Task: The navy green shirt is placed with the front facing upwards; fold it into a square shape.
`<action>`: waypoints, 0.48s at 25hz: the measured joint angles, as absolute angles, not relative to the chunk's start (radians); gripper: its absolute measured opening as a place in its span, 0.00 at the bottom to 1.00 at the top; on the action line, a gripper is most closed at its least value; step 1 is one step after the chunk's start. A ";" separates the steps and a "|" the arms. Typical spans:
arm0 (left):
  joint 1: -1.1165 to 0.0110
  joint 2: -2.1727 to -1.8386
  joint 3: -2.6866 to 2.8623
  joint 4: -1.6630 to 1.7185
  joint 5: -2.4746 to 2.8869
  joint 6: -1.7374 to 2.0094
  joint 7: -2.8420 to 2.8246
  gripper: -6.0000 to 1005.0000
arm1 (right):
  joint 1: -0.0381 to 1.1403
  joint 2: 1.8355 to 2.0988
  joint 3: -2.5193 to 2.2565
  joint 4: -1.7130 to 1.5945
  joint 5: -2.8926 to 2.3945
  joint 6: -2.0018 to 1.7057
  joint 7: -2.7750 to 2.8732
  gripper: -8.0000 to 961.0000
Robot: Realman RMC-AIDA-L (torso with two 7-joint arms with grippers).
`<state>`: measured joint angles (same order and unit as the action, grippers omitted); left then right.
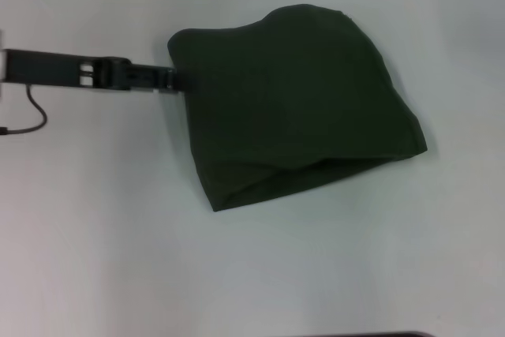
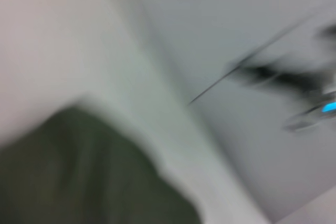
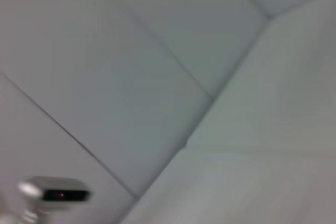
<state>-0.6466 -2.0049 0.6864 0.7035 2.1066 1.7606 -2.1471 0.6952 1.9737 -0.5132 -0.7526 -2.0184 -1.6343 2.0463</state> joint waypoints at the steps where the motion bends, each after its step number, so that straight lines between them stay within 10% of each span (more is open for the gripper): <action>1: -0.628 -2.013 0.641 0.702 2.087 1.792 -2.045 0.73 | 0.670 2.006 -0.512 -0.753 -2.011 -1.593 1.943 0.52; 5: -0.551 -2.042 0.518 0.705 2.037 1.828 -1.775 0.73 | 0.583 2.086 -0.539 -0.778 -1.967 -1.553 1.545 0.53; 12: -0.503 -2.035 0.515 0.709 2.030 1.847 -1.742 0.72 | 0.548 2.085 -0.557 -0.804 -1.874 -1.656 1.465 0.78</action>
